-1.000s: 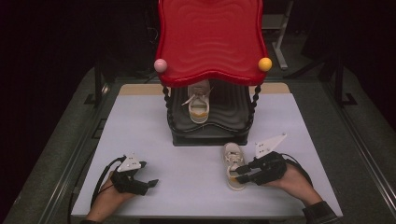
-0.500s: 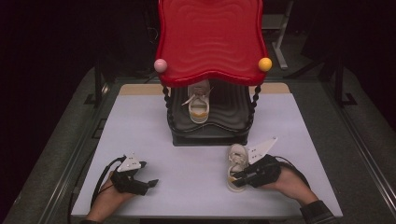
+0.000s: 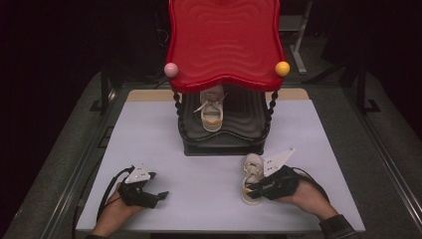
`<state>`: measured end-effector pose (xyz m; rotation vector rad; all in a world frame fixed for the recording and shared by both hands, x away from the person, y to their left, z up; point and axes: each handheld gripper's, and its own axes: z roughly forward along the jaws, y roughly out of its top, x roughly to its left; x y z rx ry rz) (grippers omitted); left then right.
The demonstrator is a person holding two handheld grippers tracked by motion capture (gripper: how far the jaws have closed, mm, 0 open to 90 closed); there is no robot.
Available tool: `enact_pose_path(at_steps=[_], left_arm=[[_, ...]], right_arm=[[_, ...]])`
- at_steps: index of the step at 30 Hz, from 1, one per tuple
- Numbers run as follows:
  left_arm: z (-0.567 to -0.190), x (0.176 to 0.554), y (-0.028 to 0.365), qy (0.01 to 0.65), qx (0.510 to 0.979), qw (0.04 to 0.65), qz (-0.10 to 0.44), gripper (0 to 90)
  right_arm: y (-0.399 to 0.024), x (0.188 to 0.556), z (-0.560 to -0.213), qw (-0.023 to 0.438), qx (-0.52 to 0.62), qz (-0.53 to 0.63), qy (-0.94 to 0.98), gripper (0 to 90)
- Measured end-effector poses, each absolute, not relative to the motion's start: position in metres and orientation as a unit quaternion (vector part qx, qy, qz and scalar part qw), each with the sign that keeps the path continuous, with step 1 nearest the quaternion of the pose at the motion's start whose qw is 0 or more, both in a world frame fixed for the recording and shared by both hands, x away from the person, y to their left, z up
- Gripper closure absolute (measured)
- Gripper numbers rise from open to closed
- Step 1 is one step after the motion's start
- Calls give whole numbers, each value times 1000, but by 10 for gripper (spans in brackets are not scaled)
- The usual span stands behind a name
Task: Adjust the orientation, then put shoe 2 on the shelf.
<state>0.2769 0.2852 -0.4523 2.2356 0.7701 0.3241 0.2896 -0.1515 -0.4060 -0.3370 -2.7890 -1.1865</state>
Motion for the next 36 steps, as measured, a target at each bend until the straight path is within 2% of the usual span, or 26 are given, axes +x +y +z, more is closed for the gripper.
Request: enact_pose_path(at_steps=[17,27,36], left_arm=[[-452,277,285,300,871,369,127,153],[-452,277,285,299,871,368,126,153],[-452,277,285,299,871,368,126,153]], right_arm=[[-169,274,-385,23,-125,-406,-905,778],[-191,272,-347,-16,-131,-418,-899,778],[-189,275,-327,-22,-117,-431,-895,778]])
